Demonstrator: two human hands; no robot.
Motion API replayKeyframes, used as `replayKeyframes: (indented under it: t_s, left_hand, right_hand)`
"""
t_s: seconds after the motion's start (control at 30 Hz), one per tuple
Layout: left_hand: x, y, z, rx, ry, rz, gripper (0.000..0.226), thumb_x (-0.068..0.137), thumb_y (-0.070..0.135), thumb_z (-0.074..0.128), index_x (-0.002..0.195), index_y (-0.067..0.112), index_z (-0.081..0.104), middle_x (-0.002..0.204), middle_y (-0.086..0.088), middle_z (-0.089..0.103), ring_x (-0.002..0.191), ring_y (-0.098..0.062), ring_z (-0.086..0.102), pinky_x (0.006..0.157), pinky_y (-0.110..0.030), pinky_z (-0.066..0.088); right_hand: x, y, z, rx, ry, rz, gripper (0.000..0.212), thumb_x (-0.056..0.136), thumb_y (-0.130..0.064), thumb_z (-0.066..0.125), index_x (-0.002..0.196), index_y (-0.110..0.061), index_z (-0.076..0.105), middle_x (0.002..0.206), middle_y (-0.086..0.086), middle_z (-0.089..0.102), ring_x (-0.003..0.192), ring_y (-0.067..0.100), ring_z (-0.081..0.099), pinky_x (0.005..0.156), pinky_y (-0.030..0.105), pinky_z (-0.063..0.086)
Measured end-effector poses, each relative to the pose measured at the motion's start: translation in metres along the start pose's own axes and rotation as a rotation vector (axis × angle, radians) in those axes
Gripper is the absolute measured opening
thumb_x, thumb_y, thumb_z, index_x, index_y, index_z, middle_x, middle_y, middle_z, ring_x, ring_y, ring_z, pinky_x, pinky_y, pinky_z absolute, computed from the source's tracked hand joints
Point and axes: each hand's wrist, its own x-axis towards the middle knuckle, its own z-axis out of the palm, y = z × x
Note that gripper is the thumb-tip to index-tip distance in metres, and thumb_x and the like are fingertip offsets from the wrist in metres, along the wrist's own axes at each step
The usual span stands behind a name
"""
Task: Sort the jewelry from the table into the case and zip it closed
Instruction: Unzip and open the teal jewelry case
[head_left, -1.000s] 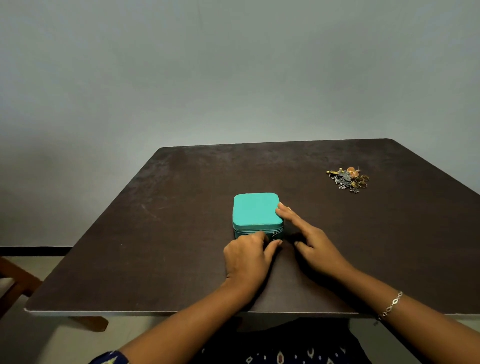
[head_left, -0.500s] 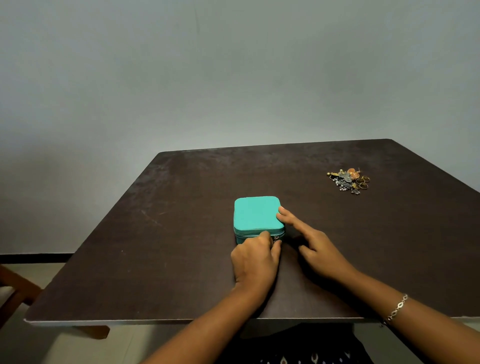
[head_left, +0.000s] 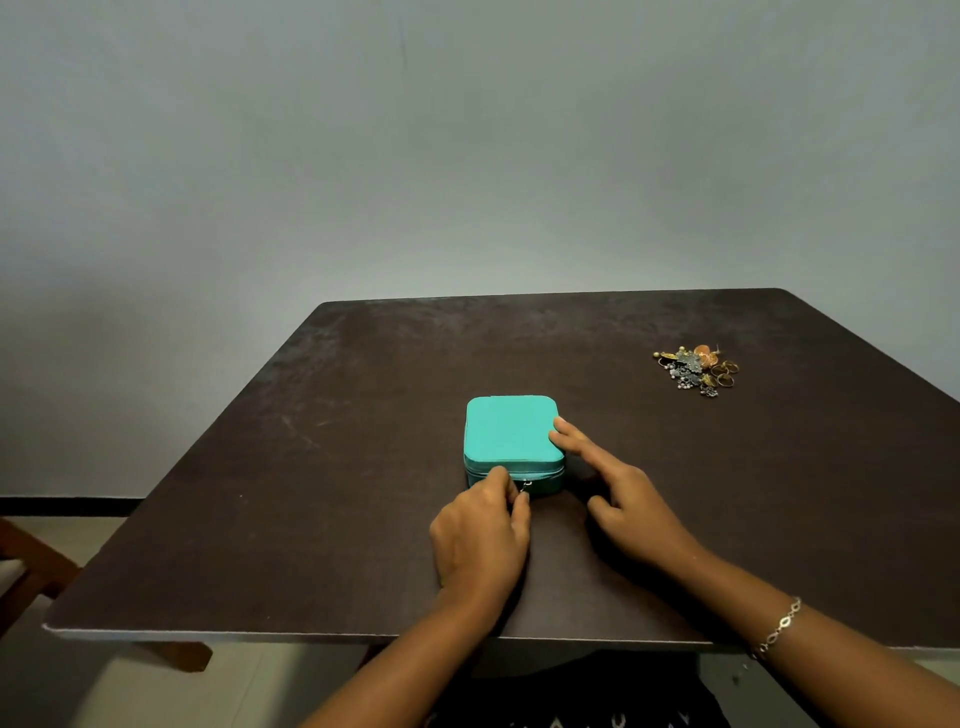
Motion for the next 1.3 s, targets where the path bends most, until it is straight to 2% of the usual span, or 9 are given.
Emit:
replayKeyframes:
  t_s: [0.2,0.53,0.8,0.9,0.97,1.03,1.1,1.23,1.3]
  left_hand:
    - [0.005,-0.022,-0.013,0.131,0.031,0.027,0.018,0.095,0.038,0.036,0.094,0.023,0.045,0.098,0.004,0.063,0.087,-0.019,0.06,0.063,-0.028,0.034]
    - [0.021,-0.056,-0.029,0.21,0.035,0.128,0.019,0.095,0.039,0.035,0.093,0.022,0.042,0.095,0.004,0.062,0.083,-0.019,0.061,0.062,-0.029,0.036]
    - [0.037,-0.076,-0.027,0.22,0.184,0.394,0.027,0.076,0.026,0.065,0.068,0.021,0.04,0.053,0.002,0.054,0.038,-0.018,0.049,0.037,-0.023,0.023]
    - [0.038,-0.076,-0.028,0.259,0.214,0.443,0.021,0.077,0.034,0.05,0.067,0.024,0.035,0.053,0.005,0.05,0.043,-0.013,0.049,0.037,-0.021,0.021]
    - [0.039,-0.079,-0.027,0.234,0.187,0.448,0.018,0.079,0.035,0.042,0.068,0.021,0.043,0.065,0.005,0.059,0.063,-0.015,0.062,0.037,-0.021,0.031]
    - [0.042,-0.083,-0.026,0.148,0.122,0.443,0.017,0.082,0.033,0.045,0.072,0.019,0.049,0.083,0.002,0.069,0.101,-0.018,0.065,0.053,-0.024,0.05]
    - [0.047,-0.086,-0.023,0.074,0.091,0.439,0.018,0.084,0.033,0.043,0.077,0.018,0.052,0.093,-0.001,0.071,0.119,-0.02,0.055,0.082,-0.034,0.049]
    - [0.058,-0.091,-0.015,-0.007,0.017,0.343,0.032,0.086,0.033,0.041,0.096,0.008,0.058,0.1,-0.003,0.07,0.119,-0.018,0.055,0.111,-0.033,0.019]
    - [0.064,-0.092,-0.016,-0.175,-0.075,0.3,0.023,0.086,0.026,0.047,0.093,0.007,0.057,0.104,-0.004,0.069,0.114,-0.011,0.057,0.111,-0.029,0.03]
  right_hand:
    - [0.001,-0.002,-0.001,-0.015,-0.007,0.005,0.081,0.065,0.025,0.035,0.134,-0.015,0.044,0.142,-0.015,0.031,0.123,-0.027,0.018,0.101,-0.001,0.015]
    - [0.001,-0.002,-0.003,-0.07,-0.03,-0.013,0.081,0.067,0.023,0.038,0.133,-0.025,0.042,0.141,-0.024,0.027,0.122,-0.029,0.016,0.1,-0.003,0.014]
    - [0.002,-0.003,-0.003,-0.087,-0.018,-0.04,0.063,0.075,0.002,0.053,0.128,-0.03,0.043,0.139,-0.027,0.028,0.122,-0.028,0.018,0.097,-0.003,0.017]
    - [0.003,-0.005,-0.003,-0.088,-0.004,-0.038,0.057,0.072,-0.015,0.05,0.126,-0.033,0.043,0.137,-0.03,0.028,0.122,-0.028,0.02,0.097,-0.003,0.018]
    - [0.003,-0.004,-0.002,-0.09,-0.002,-0.032,0.057,0.073,-0.016,0.051,0.125,-0.035,0.043,0.138,-0.03,0.029,0.122,-0.027,0.021,0.096,-0.003,0.019]
    - [0.002,-0.002,-0.002,-0.082,-0.002,-0.035,0.056,0.075,-0.012,0.054,0.125,-0.036,0.043,0.138,-0.029,0.03,0.124,-0.025,0.021,0.097,-0.003,0.019]
    - [0.002,-0.001,-0.002,-0.082,0.007,-0.044,0.06,0.078,-0.002,0.059,0.124,-0.038,0.043,0.139,-0.029,0.03,0.125,-0.023,0.021,0.097,-0.002,0.02]
    - [0.002,-0.001,-0.002,-0.103,0.011,-0.05,0.065,0.078,0.005,0.06,0.121,-0.04,0.043,0.139,-0.029,0.029,0.126,-0.023,0.019,0.097,-0.003,0.02]
    - [0.002,-0.002,-0.002,-0.101,0.014,-0.052,0.065,0.078,0.005,0.06,0.121,-0.041,0.043,0.139,-0.029,0.028,0.128,-0.021,0.018,0.098,-0.002,0.019]
